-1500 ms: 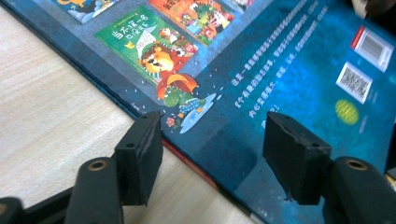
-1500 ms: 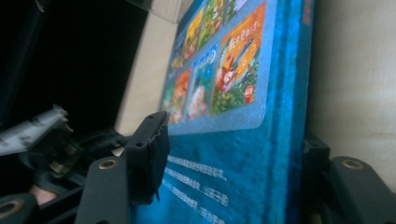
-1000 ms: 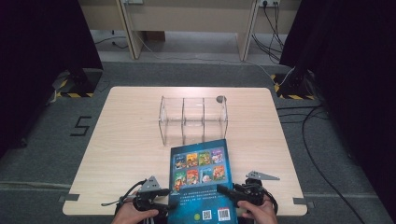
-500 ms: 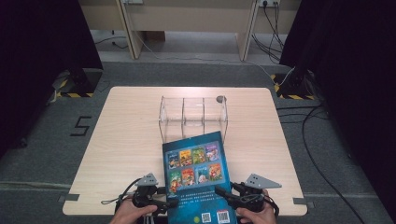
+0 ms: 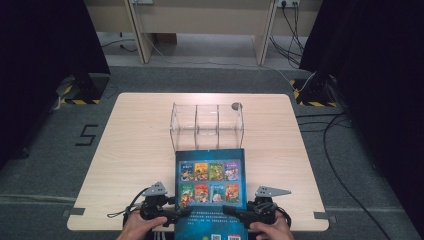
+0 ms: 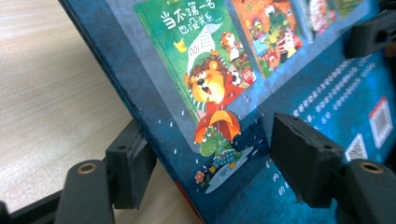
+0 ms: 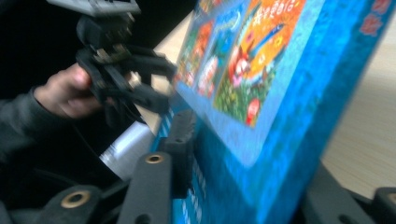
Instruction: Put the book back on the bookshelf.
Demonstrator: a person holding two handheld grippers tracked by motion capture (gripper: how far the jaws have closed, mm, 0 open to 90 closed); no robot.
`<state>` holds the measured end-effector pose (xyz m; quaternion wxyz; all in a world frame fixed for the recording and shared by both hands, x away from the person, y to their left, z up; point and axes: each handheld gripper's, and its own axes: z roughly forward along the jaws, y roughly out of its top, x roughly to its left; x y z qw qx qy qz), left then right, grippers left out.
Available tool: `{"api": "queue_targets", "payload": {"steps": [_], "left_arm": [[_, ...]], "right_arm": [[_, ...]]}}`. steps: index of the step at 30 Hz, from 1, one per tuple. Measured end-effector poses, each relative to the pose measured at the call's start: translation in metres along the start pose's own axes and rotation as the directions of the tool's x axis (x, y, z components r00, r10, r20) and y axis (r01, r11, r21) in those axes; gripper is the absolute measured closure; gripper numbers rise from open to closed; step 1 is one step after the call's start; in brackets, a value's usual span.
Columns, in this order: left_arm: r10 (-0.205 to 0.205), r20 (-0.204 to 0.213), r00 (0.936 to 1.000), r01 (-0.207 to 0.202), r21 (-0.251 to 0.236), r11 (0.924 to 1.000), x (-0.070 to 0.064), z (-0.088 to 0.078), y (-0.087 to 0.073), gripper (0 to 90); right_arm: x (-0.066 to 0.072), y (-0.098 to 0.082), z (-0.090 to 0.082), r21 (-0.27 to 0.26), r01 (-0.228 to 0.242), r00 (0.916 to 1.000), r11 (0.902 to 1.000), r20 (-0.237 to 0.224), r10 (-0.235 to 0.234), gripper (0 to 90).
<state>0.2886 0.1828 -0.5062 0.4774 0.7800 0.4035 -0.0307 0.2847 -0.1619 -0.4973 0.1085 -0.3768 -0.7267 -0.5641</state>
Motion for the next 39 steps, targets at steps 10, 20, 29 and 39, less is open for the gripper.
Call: {"api": "queue_targets", "payload": {"steps": [10, 20, 29, 39], "left_arm": [[0.006, 0.024, 0.9997, -0.005, -0.049, 0.9988, -0.003, -0.003, 0.003, 30.6], [-0.022, 0.040, 0.9989, 0.027, -0.120, 0.9924, 0.000, -0.010, 0.004, 34.5], [-0.018, 0.022, 0.9996, 0.020, -0.123, 0.9923, 0.000, -0.010, 0.004, 35.3], [-0.015, 0.007, 0.9999, 0.016, -0.117, 0.9930, 0.002, -0.013, 0.002, 35.9]], "right_arm": [[0.019, 0.006, -0.003, -0.206, 0.064, 0.9978, 0.9765, 0.029, -0.059, 77.8], [0.036, 0.017, -0.013, -0.347, 0.194, 0.9799, 0.9175, 0.113, -0.164, 77.9], [0.053, 0.045, -0.031, -0.441, 0.429, 0.8987, 0.7880, 0.295, -0.324, 78.5], [0.062, 0.041, -0.044, -0.304, 0.659, 0.7447, 0.6878, 0.391, -0.541, 76.5]]}}
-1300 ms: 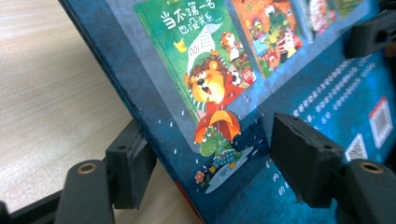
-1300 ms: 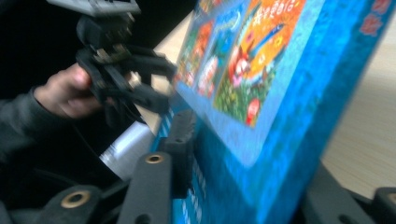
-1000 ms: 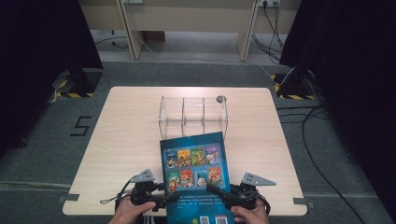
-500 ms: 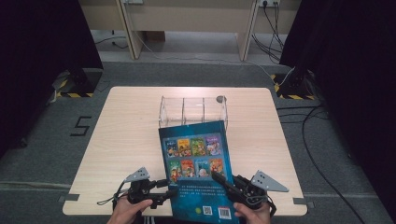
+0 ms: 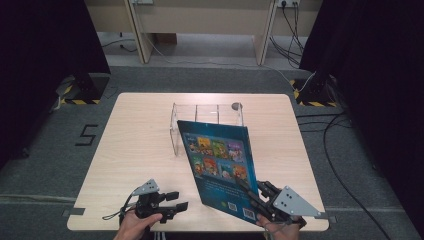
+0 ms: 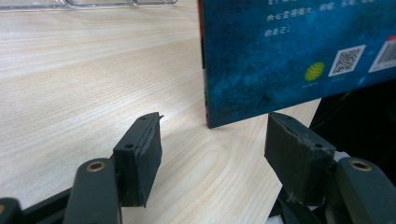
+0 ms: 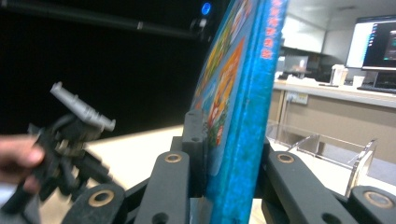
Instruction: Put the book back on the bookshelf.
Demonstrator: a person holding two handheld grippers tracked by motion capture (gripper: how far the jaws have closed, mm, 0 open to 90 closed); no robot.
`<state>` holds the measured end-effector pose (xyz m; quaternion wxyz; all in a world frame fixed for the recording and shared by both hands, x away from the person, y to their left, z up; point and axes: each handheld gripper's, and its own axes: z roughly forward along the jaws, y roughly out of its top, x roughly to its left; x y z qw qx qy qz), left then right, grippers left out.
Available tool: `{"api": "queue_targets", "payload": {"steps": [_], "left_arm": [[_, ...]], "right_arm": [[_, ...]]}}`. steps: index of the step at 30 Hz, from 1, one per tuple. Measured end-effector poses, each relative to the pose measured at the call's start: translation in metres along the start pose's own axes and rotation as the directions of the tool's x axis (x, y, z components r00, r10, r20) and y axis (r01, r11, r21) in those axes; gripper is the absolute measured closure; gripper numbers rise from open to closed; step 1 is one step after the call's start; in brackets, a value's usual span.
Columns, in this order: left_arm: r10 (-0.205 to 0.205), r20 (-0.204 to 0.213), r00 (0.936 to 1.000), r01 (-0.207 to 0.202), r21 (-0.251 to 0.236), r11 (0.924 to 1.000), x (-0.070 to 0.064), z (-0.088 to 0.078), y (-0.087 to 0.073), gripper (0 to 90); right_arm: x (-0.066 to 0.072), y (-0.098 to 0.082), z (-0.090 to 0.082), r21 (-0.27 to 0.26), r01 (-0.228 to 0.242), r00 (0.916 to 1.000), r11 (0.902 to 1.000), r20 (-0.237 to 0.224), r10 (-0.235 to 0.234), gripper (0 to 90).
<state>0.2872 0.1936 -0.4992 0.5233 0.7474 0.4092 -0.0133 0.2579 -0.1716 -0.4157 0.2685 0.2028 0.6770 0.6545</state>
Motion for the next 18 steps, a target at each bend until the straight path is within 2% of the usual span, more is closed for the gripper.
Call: {"api": "queue_targets", "payload": {"steps": [3, 4, 6, 7, 9, 11, 18], "left_arm": [[0.003, -0.002, 1.0000, -0.003, 0.008, 1.0000, -0.001, 0.001, -0.001, 36.3], [0.005, -0.002, 1.0000, -0.005, 0.011, 0.9999, -0.001, 0.002, -0.001, 36.3], [0.007, 0.000, 1.0000, -0.007, 0.017, 0.9998, -0.002, 0.003, -0.002, 36.3], [0.008, 0.001, 1.0000, -0.008, 0.020, 0.9998, -0.002, 0.003, -0.002, 36.4], [0.008, -0.003, 1.0000, -0.008, 0.022, 0.9997, -0.001, 0.003, -0.002, 36.4], [0.007, -0.007, 0.9999, -0.007, 0.022, 0.9997, 0.000, 0.003, -0.002, 36.5], [0.011, -0.023, 0.9997, -0.011, 0.040, 0.9992, 0.001, 0.002, -0.004, 36.2]], "right_arm": [[0.006, 0.002, -0.009, 0.044, 0.048, 0.9986, 0.9979, -0.025, -0.047, 76.5], [0.006, 0.003, -0.012, 0.060, 0.048, 0.9985, 0.9970, -0.028, -0.046, 76.6], [0.004, 0.000, -0.017, 0.071, 0.016, 0.9995, 0.9973, -0.030, -0.014, 76.8], [0.000, -0.004, -0.021, 0.099, 0.005, 0.9993, 0.9950, -0.038, -0.001, 76.8], [0.000, -0.006, -0.022, 0.107, -0.002, 0.9994, 0.9942, -0.035, 0.006, 76.7], [0.000, -0.016, -0.022, 0.149, 0.001, 0.9991, 0.9888, -0.042, 0.006, 76.7], [0.003, -0.029, -0.015, 0.210, 0.015, 0.9993, 0.9775, -0.036, -0.008, 78.5]]}}
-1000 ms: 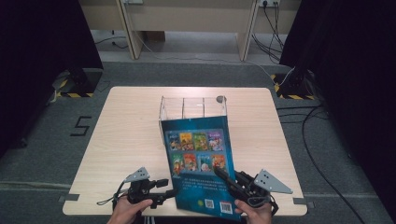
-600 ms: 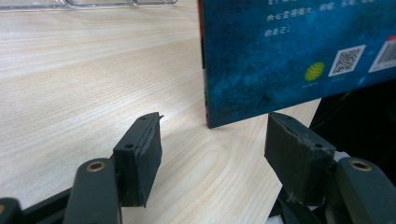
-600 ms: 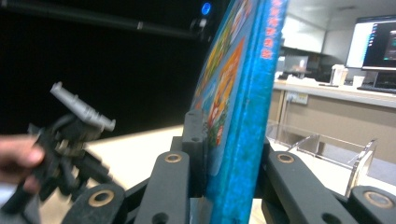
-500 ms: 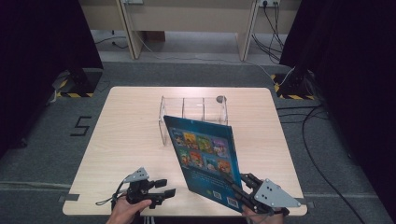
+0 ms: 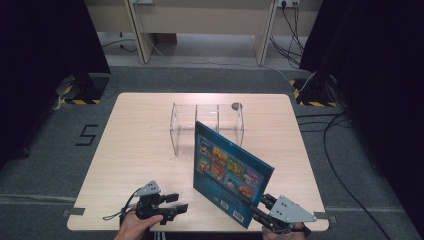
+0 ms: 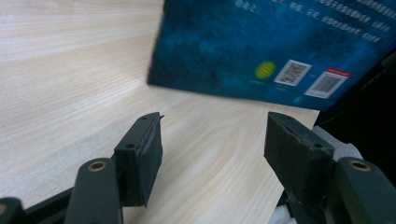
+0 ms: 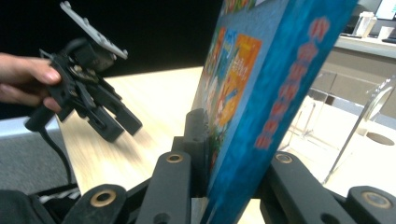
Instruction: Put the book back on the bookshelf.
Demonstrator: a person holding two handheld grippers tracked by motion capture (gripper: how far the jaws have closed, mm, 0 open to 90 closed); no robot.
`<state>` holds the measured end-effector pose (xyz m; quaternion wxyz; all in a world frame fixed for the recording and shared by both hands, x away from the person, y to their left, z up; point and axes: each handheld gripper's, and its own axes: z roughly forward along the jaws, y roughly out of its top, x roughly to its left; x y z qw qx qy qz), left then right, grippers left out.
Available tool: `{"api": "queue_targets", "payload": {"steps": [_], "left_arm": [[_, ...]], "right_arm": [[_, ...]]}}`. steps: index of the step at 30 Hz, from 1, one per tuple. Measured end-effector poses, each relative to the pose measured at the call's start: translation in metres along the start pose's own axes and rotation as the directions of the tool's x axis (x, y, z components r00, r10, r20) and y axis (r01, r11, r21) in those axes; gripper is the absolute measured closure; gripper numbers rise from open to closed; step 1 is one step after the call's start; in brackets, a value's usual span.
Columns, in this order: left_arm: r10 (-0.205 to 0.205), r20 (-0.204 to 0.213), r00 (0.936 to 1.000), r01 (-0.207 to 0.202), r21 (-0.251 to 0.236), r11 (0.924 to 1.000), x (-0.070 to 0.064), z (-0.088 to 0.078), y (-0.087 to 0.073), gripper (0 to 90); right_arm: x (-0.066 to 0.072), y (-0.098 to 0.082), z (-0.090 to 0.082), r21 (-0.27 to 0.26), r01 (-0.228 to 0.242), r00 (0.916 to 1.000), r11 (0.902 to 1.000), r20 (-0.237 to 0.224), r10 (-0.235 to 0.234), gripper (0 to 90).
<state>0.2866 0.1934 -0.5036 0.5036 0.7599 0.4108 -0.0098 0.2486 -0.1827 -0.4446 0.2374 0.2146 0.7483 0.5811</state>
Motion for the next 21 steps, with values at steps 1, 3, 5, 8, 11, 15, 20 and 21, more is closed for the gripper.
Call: {"api": "queue_targets", "payload": {"steps": [1, 3, 5, 8, 11, 15, 20, 21], "left_arm": [[0.001, -0.004, 1.0000, -0.001, 0.001, 1.0000, 0.0005, -0.0004, -0.0001, 36.2], [0.000, -0.013, 0.9999, 0.000, 0.009, 1.0000, 0.0016, -0.0010, -0.0007, 35.9], [0.005, -0.023, 0.9997, -0.004, 0.011, 0.9999, 0.0027, -0.0018, -0.0014, 35.7], [0.016, -0.033, 0.9993, -0.016, 0.009, 0.9998, 0.0028, -0.0026, -0.0014, 35.5], [0.018, -0.031, 0.9994, -0.017, 0.010, 0.9998, 0.0024, -0.0025, -0.0017, 35.2], [0.022, -0.028, 0.9994, -0.021, 0.017, 0.9996, 0.0022, -0.0018, -0.0023, 34.7], [0.023, -0.029, 0.9993, -0.023, 0.012, 0.9997, 0.0022, -0.0020, -0.0027, 34.2], [0.024, -0.030, 0.9993, -0.024, 0.011, 0.9997, 0.0023, -0.0022, -0.0026, 34.1]], "right_arm": [[0.0006, -0.0008, 0.0012, 0.012, 0.009, 1.0000, 0.9999, 0.000, -0.009, 78.9], [-0.0004, -0.0021, 0.0018, 0.001, -0.035, 0.9994, 0.9994, -0.005, 0.035, 79.5], [-0.0003, -0.0022, 0.0016, 0.003, -0.027, 0.9996, 0.9996, -0.003, 0.027, 79.3], [0.0002, -0.0027, 0.0015, 0.003, -0.017, 0.9998, 0.9999, 0.009, 0.017, 78.4], [0.0018, -0.0023, 0.0010, 0.016, 0.001, 0.9997, 0.9999, 0.023, -0.002, 77.2], [0.0034, -0.0020, 0.0005, 0.022, 0.030, 0.9990, 0.9993, 0.033, -0.030, 76.4], [0.0086, -0.0005, 0.0006, 0.025, 0.065, 0.9974, 0.9976, 0.029, -0.066, 76.2], [0.0091, -0.0007, 0.0008, 0.021, 0.062, 0.9977, 0.9979, 0.028, -0.062, 76.1]]}}
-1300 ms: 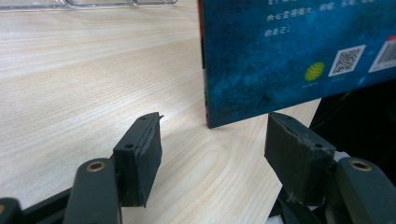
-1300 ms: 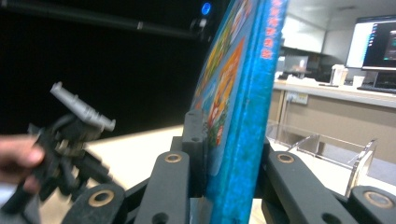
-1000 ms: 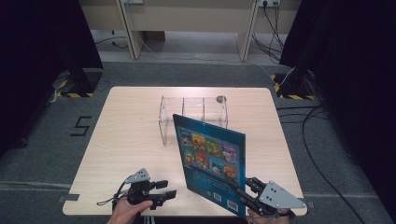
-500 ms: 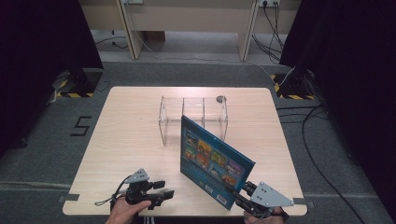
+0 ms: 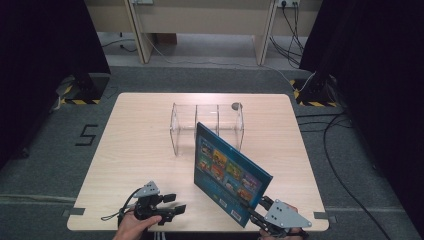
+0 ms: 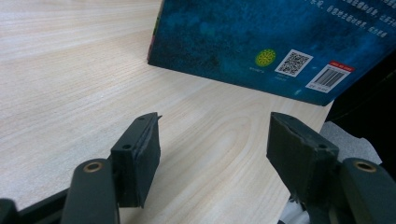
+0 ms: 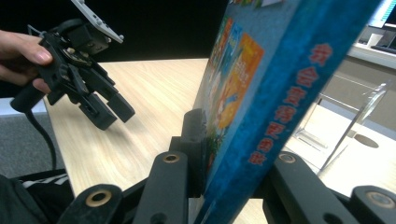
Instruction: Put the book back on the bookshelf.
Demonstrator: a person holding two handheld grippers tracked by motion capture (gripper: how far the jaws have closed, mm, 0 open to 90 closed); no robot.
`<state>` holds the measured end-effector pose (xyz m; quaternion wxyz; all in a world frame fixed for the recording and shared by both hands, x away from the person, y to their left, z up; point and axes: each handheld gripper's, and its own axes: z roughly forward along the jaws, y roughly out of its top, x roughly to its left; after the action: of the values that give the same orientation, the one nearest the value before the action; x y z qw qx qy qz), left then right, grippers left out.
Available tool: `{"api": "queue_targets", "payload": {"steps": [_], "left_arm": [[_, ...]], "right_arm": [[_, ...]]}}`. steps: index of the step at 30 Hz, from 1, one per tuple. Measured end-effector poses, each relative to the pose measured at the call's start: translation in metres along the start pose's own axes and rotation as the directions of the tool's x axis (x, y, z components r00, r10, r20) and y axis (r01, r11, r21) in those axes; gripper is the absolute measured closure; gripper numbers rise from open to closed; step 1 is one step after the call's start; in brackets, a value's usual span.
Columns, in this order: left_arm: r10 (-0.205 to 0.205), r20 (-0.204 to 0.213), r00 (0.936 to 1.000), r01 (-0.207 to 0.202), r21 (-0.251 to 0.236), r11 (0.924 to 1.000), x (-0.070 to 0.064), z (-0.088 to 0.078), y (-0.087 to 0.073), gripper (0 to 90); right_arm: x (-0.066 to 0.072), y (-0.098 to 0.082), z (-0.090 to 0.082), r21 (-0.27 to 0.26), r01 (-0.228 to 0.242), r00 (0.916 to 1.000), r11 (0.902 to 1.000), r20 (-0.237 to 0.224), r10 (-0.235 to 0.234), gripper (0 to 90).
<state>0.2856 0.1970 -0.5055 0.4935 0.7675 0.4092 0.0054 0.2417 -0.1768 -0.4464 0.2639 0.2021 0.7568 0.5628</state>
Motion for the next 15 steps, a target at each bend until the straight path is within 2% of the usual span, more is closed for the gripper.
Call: {"api": "queue_targets", "payload": {"steps": [3, 5, 9, 15], "left_arm": [[0.005, -0.001, 1.0000, -0.005, -0.006, 1.0000, -0.0003, -0.0006, 0.0003, 33.7], [0.011, -0.006, 0.9999, -0.011, -0.007, 0.9999, -0.0003, -0.0007, 0.0003, 33.3], [0.013, -0.006, 0.9999, -0.013, -0.009, 0.9999, -0.0004, -0.0010, 0.0004, 33.1], [0.011, -0.007, 0.9999, -0.011, -0.014, 0.9998, -0.0001, -0.0010, 0.0004, 33.1]], "right_arm": [[0.0028, -0.0002, -0.0004, -0.005, 0.030, 0.9996, 0.9996, -0.004, -0.030, 74.6], [0.0042, 0.0006, -0.0003, -0.006, 0.025, 0.9997, 0.9997, -0.005, -0.025, 74.1], [0.0056, -0.0010, 0.0003, -0.012, -0.002, 0.9996, 0.9999, -0.028, 0.002, 66.7], [0.0099, 0.0010, 0.0020, -0.009, 0.008, 0.9993, 0.9999, -0.038, -0.008, 66.2]]}}
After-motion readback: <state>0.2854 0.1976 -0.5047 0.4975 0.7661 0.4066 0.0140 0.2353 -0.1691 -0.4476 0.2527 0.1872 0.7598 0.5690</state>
